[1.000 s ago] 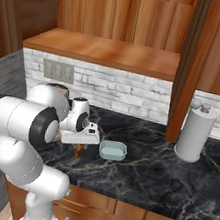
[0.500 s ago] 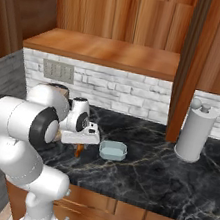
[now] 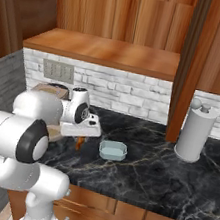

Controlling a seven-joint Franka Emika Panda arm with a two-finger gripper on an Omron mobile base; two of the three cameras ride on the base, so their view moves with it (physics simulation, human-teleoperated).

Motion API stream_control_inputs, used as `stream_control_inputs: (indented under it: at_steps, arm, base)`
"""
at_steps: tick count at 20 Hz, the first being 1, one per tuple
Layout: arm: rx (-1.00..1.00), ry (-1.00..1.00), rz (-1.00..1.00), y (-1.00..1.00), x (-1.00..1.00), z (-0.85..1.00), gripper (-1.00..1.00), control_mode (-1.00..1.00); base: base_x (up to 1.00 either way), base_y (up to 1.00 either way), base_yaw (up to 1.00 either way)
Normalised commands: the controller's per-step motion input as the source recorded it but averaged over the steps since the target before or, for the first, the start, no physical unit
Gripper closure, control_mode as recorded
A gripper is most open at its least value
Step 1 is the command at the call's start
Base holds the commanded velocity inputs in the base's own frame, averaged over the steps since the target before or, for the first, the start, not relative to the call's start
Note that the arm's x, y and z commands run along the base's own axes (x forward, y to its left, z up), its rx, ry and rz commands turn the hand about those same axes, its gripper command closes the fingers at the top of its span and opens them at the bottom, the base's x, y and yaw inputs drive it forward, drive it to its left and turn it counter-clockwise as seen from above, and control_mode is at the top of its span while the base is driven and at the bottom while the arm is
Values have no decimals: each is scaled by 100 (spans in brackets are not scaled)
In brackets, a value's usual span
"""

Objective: Retrieve the tupperware from the cabinet, then place the raw meat into the tupperware to avoid contamination.

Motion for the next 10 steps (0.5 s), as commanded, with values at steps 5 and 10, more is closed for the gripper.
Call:
stream_control_inputs:
  at_steps: [5, 10]
  arm:
    - [0, 0, -1, -37, -5, 35, 100, -100]
    - [0, 0, -18, -49, 0, 38, 100, -100]
  base:
    - [0, 0, 0]
    - [0, 0, 0]
